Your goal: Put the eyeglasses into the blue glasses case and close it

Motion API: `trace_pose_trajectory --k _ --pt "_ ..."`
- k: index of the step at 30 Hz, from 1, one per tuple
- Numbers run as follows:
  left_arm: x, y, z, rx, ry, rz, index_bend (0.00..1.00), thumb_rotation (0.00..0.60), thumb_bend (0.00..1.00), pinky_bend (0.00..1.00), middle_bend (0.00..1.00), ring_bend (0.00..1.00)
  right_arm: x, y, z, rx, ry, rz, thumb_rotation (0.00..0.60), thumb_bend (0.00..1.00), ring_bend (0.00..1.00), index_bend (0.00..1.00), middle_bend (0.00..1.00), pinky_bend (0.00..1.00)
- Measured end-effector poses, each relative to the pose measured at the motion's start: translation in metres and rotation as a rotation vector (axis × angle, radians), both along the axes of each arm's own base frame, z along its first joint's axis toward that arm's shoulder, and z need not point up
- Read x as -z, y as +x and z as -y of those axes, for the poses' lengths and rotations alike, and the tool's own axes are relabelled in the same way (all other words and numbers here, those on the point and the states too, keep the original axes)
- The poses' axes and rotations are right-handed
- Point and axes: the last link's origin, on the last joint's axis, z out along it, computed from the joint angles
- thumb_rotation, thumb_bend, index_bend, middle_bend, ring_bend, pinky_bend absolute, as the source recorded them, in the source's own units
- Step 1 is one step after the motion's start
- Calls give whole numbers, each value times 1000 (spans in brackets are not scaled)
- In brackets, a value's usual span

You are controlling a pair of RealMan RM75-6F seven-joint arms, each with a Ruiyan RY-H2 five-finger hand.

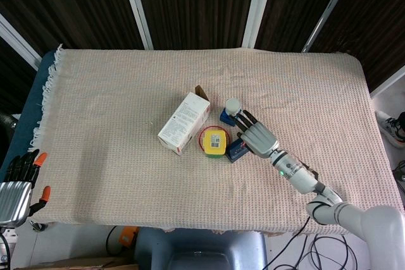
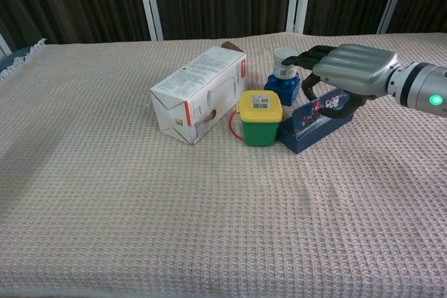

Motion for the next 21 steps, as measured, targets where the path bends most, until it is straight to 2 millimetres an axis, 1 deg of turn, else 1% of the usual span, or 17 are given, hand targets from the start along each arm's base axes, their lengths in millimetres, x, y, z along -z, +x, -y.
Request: trace_pose_trajectory --k 8,10,12,15,17,21 --pt "1 0 0 0 -8 -4 0 600 425 36 0 14 10 11 8 23 -3 -12 600 646 0 643 70 0" --pt "1 0 0 -1 -6 -3 0 600 425 36 0 15 13 13 11 27 -4 -18 600 646 0 601 68 0" --pt "1 0 0 -2 -5 -2 0 600 426 36 0 15 15 15 13 31 -5 -23 600 645 0 508 52 0" --pt "1 0 0 -3 -7 -4 0 600 426 36 0 15 16 19 18 35 -16 -25 600 633 0 406 20 0" --pt "1 0 0 -2 -9 -4 0 600 426 36 0 16 17 22 20 40 -21 -16 600 593 0 377 8 0" --pt "1 0 0 -2 -7 -4 0 600 427 36 0 16 13 25 21 35 -31 -3 600 525 0 358 0 0"
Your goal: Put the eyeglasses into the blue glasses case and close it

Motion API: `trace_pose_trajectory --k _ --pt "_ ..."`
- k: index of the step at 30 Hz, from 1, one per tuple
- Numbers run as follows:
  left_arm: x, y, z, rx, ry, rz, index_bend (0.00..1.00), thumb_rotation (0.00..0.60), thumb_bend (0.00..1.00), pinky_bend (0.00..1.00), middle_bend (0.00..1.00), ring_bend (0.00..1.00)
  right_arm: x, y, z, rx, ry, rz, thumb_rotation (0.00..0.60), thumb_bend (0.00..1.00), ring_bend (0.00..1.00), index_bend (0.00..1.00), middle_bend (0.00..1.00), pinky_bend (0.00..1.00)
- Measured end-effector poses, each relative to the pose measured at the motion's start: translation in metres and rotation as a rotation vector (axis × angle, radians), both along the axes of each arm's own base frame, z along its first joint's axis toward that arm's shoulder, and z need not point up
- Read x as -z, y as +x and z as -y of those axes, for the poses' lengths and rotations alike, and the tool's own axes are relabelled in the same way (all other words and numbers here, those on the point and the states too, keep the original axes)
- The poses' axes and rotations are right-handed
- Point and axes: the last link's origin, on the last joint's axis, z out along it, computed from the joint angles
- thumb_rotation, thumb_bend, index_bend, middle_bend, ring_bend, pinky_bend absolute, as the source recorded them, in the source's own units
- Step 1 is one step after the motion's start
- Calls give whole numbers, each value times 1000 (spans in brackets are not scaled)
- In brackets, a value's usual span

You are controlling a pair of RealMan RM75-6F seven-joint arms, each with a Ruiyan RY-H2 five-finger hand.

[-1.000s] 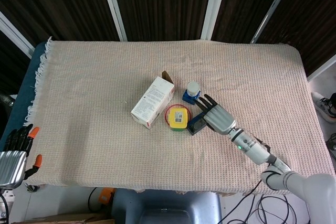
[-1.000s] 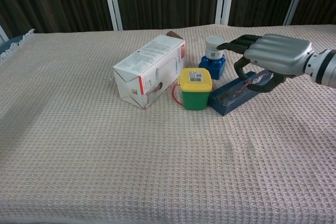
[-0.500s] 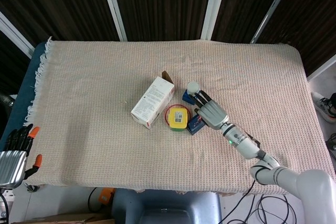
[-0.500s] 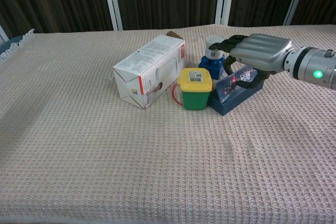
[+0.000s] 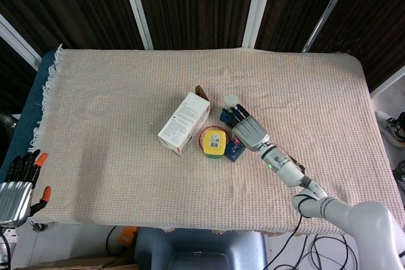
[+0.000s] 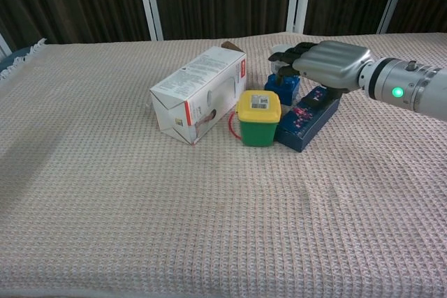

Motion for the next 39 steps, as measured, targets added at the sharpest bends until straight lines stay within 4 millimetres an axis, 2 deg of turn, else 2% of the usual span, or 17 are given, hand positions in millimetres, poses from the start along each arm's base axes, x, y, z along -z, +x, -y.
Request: trace_pose_trajectory --k 3,9,14,18,21,25,29,31,39 --pt "0 0 0 0 0 -1 0 600 427 36 0 16 -8 -1 -1 -12 -14 7 600 487 0 350 0 0" --pt "0 1 2 7 3 -1 0 600 426 36 0 16 -28 -9 -13 -24 -31 42 600 481 0 323 0 0" --pt "-2 1 4 11 13 6 0 600 427 36 0 16 -51 -24 -40 -30 -57 99 600 415 0 236 0 0" --pt "-3 2 4 21 23 12 0 600 427 36 0 6 -73 -42 -78 -9 -98 151 600 402 0 153 0 0" --pt "-5 3 5 42 39 16 0 600 427 34 0 0 -92 -62 -117 45 -149 180 600 402 0 114 0 0" --pt "-5 3 6 66 55 17 0 600 427 32 0 0 -118 -93 -172 168 -235 217 600 392 0 79 0 0" --pt "-4 3 7 64 56 14 0 600 427 26 0 0 -135 -117 -213 313 -276 241 600 372 0 28 0 0" --pt "-3 3 7 64 54 11 0 600 427 25 0 0 -142 -122 -219 350 -279 245 600 371 0 0 0 0" --pt "-1 3 6 51 34 7 0 600 426 25 0 0 -150 -123 -218 381 -291 278 600 370 0 0 0 0"
